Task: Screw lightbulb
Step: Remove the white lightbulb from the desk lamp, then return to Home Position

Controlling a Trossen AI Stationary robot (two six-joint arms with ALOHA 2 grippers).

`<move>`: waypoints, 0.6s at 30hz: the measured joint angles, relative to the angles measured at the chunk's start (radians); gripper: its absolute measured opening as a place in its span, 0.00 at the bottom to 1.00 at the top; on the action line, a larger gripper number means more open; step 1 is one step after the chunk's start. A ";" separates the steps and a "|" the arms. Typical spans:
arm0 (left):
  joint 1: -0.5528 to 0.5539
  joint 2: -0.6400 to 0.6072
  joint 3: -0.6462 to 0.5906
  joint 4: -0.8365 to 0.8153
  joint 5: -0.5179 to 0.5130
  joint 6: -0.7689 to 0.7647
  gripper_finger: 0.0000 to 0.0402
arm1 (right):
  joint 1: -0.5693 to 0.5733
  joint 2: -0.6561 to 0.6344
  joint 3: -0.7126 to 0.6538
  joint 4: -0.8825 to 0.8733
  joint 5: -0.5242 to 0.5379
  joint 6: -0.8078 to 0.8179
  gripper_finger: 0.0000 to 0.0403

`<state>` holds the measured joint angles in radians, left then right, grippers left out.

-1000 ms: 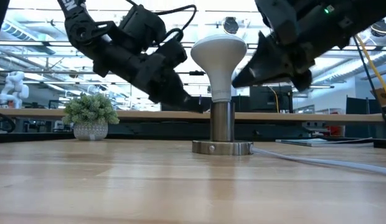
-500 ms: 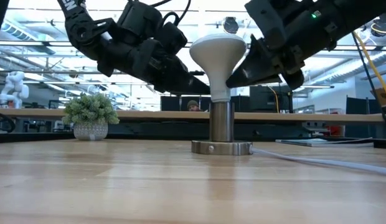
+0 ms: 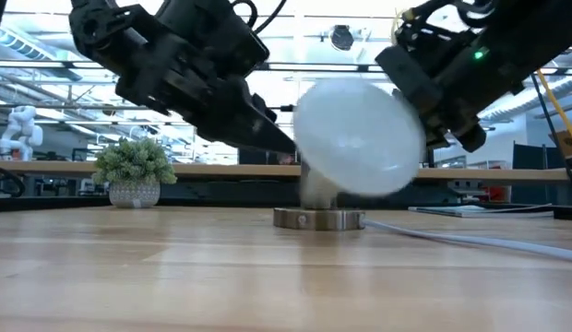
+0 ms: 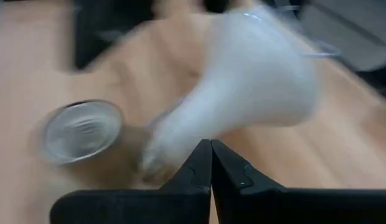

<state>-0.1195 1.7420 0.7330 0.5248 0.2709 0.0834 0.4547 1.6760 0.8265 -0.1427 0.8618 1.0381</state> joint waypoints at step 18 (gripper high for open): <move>0.057 -0.008 -0.003 -0.065 -0.145 -0.075 0.00 | 0.074 -0.043 0.000 -0.354 -0.003 0.249 0.00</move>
<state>-0.0625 1.7337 0.7296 0.4597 0.1261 0.0086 0.5291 1.6327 0.8268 -0.4969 0.8585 1.2870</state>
